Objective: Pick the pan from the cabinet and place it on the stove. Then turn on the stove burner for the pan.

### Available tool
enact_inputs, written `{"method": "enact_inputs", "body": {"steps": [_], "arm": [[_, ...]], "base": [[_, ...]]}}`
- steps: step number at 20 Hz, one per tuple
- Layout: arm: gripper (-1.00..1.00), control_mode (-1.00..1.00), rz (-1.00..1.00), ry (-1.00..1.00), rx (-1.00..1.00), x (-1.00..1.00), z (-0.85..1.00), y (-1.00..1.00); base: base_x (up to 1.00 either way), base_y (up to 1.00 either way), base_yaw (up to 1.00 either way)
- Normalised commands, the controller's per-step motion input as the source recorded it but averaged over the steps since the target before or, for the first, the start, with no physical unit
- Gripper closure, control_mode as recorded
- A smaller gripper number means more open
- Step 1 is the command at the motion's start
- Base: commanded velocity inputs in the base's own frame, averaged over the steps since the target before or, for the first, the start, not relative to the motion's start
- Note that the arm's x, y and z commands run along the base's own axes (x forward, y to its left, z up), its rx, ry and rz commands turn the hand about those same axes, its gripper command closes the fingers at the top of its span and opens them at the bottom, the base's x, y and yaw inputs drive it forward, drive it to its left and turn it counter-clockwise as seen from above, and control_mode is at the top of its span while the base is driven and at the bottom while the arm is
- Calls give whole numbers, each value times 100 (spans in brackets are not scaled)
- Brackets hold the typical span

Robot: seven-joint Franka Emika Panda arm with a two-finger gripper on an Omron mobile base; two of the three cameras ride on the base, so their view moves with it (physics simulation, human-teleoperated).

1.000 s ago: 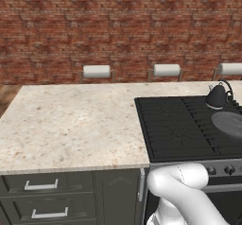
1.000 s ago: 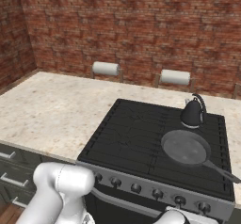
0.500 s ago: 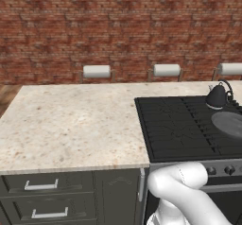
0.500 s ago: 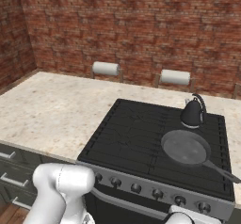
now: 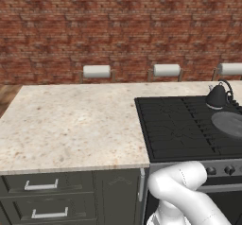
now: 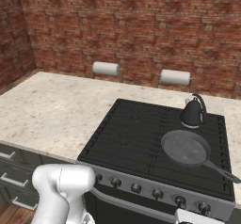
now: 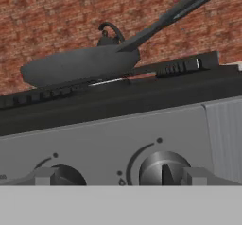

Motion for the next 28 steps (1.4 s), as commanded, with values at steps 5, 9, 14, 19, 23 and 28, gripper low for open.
{"method": "enact_inputs", "body": {"steps": [5, 9, 14, 19, 23, 28], "arm": [[-100, -100, 0, -9, 0, 1, -12, -11], [-100, -100, 0, -4, 0, 0, -2, -3], [-100, -100, 0, -1, 0, 1, -1, -2], [-100, -100, 0, -1, 0, 2, 0, 0], [-100, -100, 0, 0, 0, 1, -2, 0], [-100, -100, 0, 0, 0, 2, -6, 0]], "base": [[0, 0, 0], [0, 0, 0], [0, 0, 0], [0, 0, 0], [0, 0, 0], [0, 0, 0]]}}
